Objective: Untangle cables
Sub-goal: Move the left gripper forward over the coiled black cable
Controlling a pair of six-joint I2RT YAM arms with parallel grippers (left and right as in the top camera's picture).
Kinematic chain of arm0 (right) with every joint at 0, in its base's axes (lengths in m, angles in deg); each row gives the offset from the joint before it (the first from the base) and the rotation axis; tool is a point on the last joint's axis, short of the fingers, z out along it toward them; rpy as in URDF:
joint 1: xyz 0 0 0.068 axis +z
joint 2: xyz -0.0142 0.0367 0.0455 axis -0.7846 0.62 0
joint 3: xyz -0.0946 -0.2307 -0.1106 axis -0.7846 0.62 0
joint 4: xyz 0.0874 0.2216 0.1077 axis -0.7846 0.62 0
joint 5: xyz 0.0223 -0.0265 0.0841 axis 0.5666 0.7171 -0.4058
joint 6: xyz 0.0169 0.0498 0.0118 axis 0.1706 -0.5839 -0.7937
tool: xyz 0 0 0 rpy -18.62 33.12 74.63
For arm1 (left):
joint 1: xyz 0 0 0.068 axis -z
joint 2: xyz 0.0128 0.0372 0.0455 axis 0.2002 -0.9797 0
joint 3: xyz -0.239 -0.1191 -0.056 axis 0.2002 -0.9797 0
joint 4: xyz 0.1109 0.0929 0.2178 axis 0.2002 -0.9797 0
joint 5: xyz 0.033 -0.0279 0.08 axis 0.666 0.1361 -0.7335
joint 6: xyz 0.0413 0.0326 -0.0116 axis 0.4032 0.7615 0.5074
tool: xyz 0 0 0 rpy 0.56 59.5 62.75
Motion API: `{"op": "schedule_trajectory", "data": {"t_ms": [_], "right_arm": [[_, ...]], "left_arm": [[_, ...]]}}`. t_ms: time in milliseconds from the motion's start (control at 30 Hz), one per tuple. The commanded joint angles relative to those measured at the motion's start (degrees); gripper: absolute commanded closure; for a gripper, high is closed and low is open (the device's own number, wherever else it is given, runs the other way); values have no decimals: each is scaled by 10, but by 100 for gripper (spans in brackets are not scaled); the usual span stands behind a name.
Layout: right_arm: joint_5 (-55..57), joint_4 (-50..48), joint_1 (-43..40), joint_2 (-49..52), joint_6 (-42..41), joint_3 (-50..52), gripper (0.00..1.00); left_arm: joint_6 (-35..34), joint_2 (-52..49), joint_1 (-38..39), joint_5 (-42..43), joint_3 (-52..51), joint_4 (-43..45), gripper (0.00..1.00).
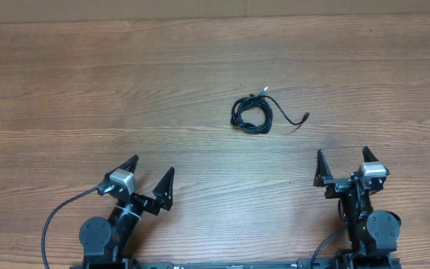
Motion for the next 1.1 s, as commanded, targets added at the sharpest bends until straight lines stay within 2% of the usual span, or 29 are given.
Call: {"op": "schedule_trajectory", "data": {"t_ms": [0, 233, 433, 700, 800, 900, 1067], "right_arm": [[-1, -3, -3, -6, 1, 6, 0], [-1, -3, -3, -6, 1, 6, 0], [-1, -3, -3, -6, 1, 6, 0], [-1, -3, -3, -6, 1, 6, 0], [-1, -3, -3, -6, 1, 6, 0], [-1, -3, -3, -6, 1, 6, 0], [-1, -3, -3, -6, 1, 6, 0]], "left_arm": [[-12, -2, 2, 25, 31, -12, 0], [-3, -84, 2, 25, 127, -71, 0], [-2, -218, 3, 25, 242, -125, 0], [40, -409, 18, 55, 437, -276, 0], [79, -472, 43, 54, 505, -337, 0], [102, -529, 81, 23, 569, -399, 0], [103, -616, 164, -75, 660, -470, 0]]}}
